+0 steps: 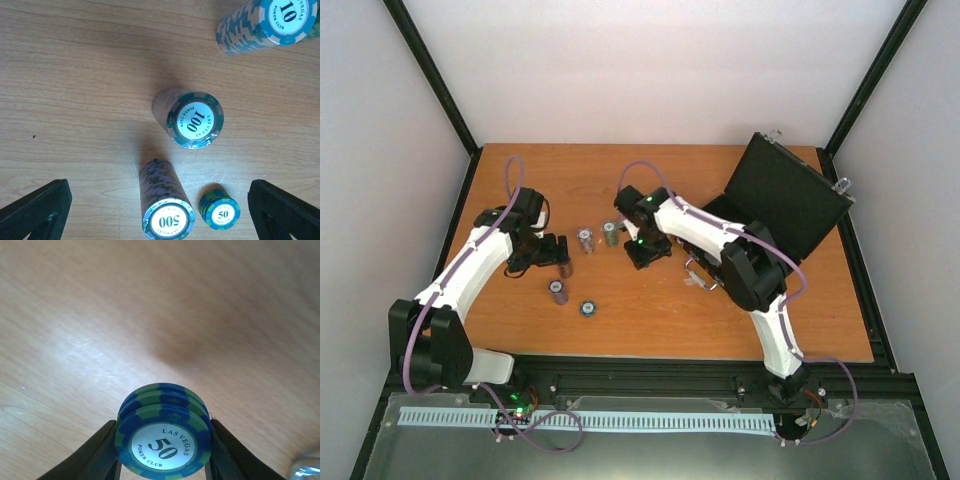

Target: Pack up texas hold em set

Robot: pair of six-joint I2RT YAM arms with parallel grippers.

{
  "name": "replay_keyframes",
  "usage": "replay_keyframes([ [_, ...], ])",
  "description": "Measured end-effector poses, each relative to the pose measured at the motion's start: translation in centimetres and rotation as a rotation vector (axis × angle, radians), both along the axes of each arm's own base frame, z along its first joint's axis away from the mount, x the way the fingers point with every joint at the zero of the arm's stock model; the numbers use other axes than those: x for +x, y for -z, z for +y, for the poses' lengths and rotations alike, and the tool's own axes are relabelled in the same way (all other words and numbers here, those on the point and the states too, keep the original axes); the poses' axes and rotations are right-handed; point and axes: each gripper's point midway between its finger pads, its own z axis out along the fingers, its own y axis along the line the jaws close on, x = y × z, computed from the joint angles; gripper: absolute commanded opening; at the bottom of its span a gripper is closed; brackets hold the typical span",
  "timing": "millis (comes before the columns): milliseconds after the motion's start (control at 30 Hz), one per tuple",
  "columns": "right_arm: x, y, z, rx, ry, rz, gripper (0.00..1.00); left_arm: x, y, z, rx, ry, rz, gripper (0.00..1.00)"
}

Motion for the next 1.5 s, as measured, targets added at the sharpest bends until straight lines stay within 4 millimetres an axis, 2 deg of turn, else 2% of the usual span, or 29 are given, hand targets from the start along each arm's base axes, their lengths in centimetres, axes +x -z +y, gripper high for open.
replay_keyframes([
  [167, 3.1, -1.8, -2.7, 0.015, 0.096, -0.03, 0.23, 0.0, -0.4, -0.1, -0.005, 0.003, 0.001, 0.95],
  [333, 6.0, -3.3, -4.7, 0.03, 0.175, -0.065, 0.23, 0.9, -2.2, -1.6, -0.057, 0.039, -0.045, 0.93],
  [433, 7.4, -4.2, -5.5, 0.041, 0.219, -0.084, 0.23, 1.0, -3.4, -4.2, -0.113, 0.101, -0.098, 0.93],
  [567, 9.6, -6.7, -5.9, 0.097, 0.285, -0.126, 0.23, 1.6, -4.4, -8.7, -0.195, 0.187, -0.158, 0.92],
  [733, 12.6, -9.9, -6.6, 0.197, 0.386, -0.168, 0.23, 3.6, -4.0, -13.4, -0.22, 0.262, -0.184, 0.92],
  [833, 14.2, -10.6, -7.0, 0.227, 0.436, -0.171, 0.23, 5.0, -3.5, -16.0, -0.241, 0.28, -0.219, 0.94],
  [900, 15.1, -10.5, -7.1, 0.235, 0.458, -0.171, 0.24, 6.1, -3.2, -17.4, -0.26, 0.272, -0.243, 0.99],
  [1000, 15.7, -10.2, -6.9, 0.244, 0.471, -0.164, 0.24, 8.2, -2.9, -19.2, -0.284, 0.25, -0.293, 1.0],
  [1133, 15.4, -9.6, -6.6, 0.246, 0.478, -0.133, 0.24, 11.0, -2.8, -21.3, -0.315, 0.227, -0.394, 1.0],
  [1233, 15.2, -9.5, -6.5, 0.251, 0.481, -0.121, 0.24, 12.2, -3.2, -22.6, -0.365, 0.209, -0.487, 1.0],
  [1333, 15.2, -9.6, -6.5, 0.264, 0.484, -0.111, 0.24, 12.7, -2.8, -23.1, -0.423, 0.181, -0.569, 1.0],
  [1500, 15.7, -9.9, -7.1, 0.308, 0.513, -0.08, 0.24, 11.7, -0.8, -23.1, -0.475, 0.159, -0.67, 1.0],
])
